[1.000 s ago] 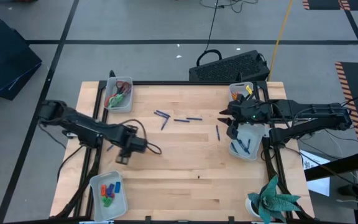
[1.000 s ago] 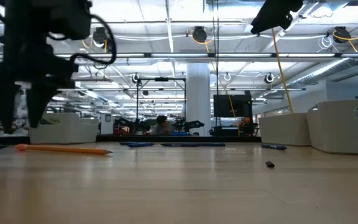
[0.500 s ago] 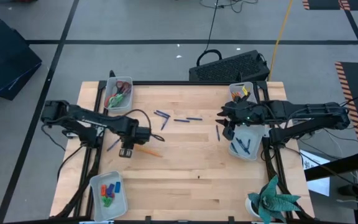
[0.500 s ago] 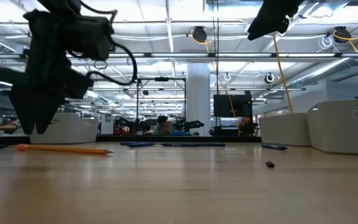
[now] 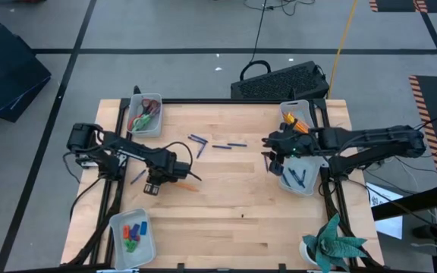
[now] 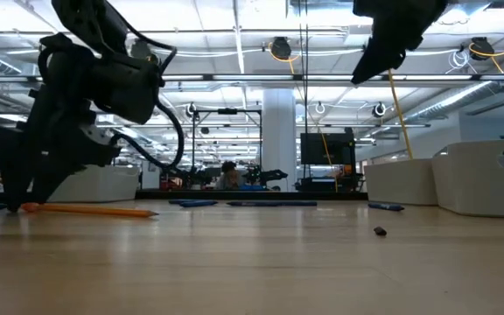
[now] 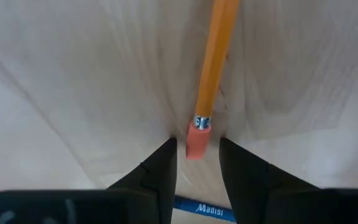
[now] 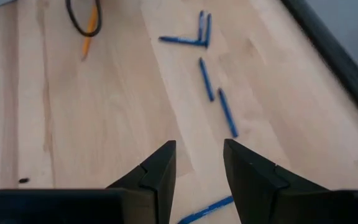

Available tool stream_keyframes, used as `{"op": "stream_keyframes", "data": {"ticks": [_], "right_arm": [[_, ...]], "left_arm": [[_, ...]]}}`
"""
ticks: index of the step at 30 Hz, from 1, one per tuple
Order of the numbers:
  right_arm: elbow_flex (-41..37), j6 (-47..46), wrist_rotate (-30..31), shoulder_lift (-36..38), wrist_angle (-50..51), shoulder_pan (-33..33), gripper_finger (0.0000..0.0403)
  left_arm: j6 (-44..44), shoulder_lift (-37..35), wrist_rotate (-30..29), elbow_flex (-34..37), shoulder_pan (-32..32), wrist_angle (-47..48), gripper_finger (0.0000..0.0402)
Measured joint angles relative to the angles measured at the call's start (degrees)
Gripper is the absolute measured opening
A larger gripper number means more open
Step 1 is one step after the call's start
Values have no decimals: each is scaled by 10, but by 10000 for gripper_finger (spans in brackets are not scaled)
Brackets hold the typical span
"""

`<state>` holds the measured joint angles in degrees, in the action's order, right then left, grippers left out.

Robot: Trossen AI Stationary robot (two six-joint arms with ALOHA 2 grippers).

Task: Sort crayons/erasers/pens/pencils in bins
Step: Put the orange pencil into the top right gray bin

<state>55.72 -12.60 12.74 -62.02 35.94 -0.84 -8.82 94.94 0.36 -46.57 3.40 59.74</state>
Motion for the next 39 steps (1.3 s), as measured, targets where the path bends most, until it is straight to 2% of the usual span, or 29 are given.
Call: {"op": "stream_keyframes", "data": {"ticks": [5, 9, 14, 21, 24, 27, 31, 35, 39], "right_arm": [[-10, 3, -9, 3, -8, -2, 125], [-6, 9, -23, 8, 11, -3, 125], [44, 13, -24, 9, 99, -24, 125], [96, -2, -23, 9, 151, -48, 125], [110, -4, -17, 9, 168, -58, 125], [136, -26, 9, 9, 199, -69, 125], [185, -49, 26, 9, 248, -82, 125], [188, -59, 74, 25, 236, -92, 127], [135, -48, 102, 30, 125, -94, 144]], "left_arm": [[-1, 5, -5, 0, 3, -26, 110], [-7, 7, -6, 2, 10, -45, 66], [-35, 10, -11, 2, 14, -49, 18], [-16, 16, -22, -23, 15, -16, 22], [-6, 3, -16, -63, 17, -14, 21], [36, -13, 10, -100, 17, 7, 15], [100, -40, 13, -173, 17, -16, 16], [162, -57, -1, -248, 15, -111, 22], [203, -60, -11, -305, 5, -280, 17]]}}
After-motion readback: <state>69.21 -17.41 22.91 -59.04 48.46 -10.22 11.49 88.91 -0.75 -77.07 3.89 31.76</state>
